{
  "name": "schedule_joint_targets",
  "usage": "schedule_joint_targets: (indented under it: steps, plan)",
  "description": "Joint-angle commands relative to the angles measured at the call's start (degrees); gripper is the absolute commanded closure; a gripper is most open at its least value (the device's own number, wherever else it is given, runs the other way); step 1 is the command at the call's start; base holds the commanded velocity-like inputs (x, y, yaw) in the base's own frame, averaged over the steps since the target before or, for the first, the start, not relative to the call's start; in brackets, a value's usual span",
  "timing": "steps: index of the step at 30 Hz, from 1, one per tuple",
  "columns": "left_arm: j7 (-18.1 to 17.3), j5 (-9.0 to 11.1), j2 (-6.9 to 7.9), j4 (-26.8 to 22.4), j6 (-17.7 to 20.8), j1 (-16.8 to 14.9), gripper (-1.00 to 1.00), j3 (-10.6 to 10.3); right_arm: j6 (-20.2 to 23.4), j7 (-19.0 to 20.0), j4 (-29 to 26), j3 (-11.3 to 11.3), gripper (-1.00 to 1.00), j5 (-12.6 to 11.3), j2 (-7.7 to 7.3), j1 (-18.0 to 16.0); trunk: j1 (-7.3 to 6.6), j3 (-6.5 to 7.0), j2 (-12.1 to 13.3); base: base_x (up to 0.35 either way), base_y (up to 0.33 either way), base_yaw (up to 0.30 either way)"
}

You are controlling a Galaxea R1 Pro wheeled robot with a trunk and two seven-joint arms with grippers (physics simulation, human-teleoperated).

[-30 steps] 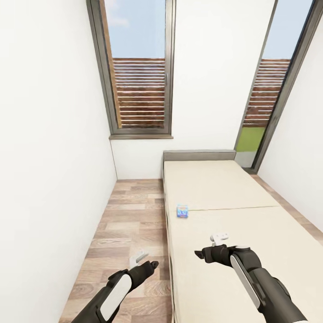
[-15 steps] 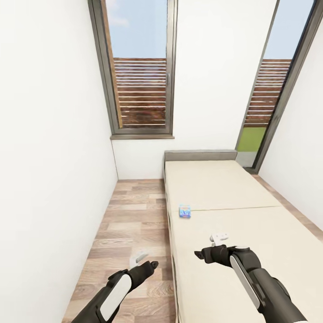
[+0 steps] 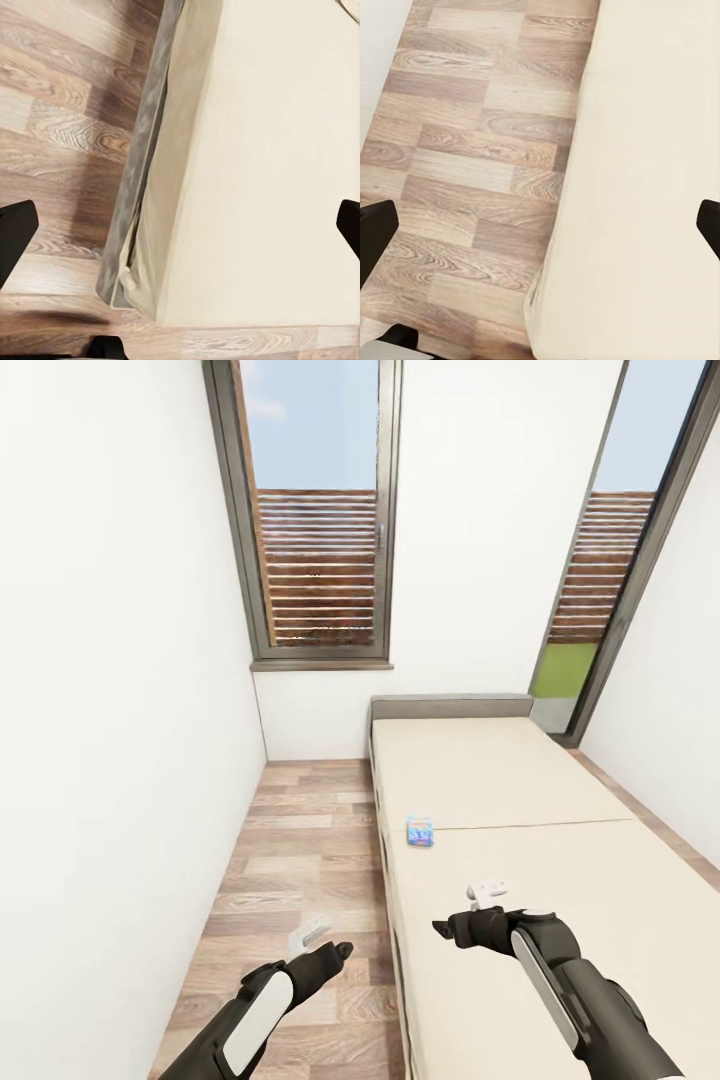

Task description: Put all the toys in the child's room - the three board games (two on the bed and one on the table), the two jigsaw puzzles on the table, and the tennis ball on the table - inside the toy box on the table in the child's room.

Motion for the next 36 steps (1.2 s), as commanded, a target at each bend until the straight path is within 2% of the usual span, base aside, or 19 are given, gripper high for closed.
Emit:
schedule_joint_targets:
  steps: [1,19,36]
  plan:
    - [0.5,0.6,0.03,-0.1,0.1,0.0,-1.00,-0.1,0.2,-0.1,-0.1,0.0,-1.00,-0.2,-0.02,-0.1,0.04,-0.13,-0.1,0.000,0.028,0.000]
    - [0.5,0.5,0.00,-0.1,0.1,0.0,-1.00,-0.2,0.2,-0.9,-0.1,-0.4,-1.00,-0.3,0.09,-0.1,0.04,-0.13,-0.1,0.011,0.012,0.000]
    - [0.5,0.0,0.02,-0.1,0.0,0.3,-1.00,-0.3,0.2,-0.9,-0.1,-0.5,-1.00,-0.3,0.08,-0.1,0.04,-0.13,-0.1,0.224,0.039,0.000]
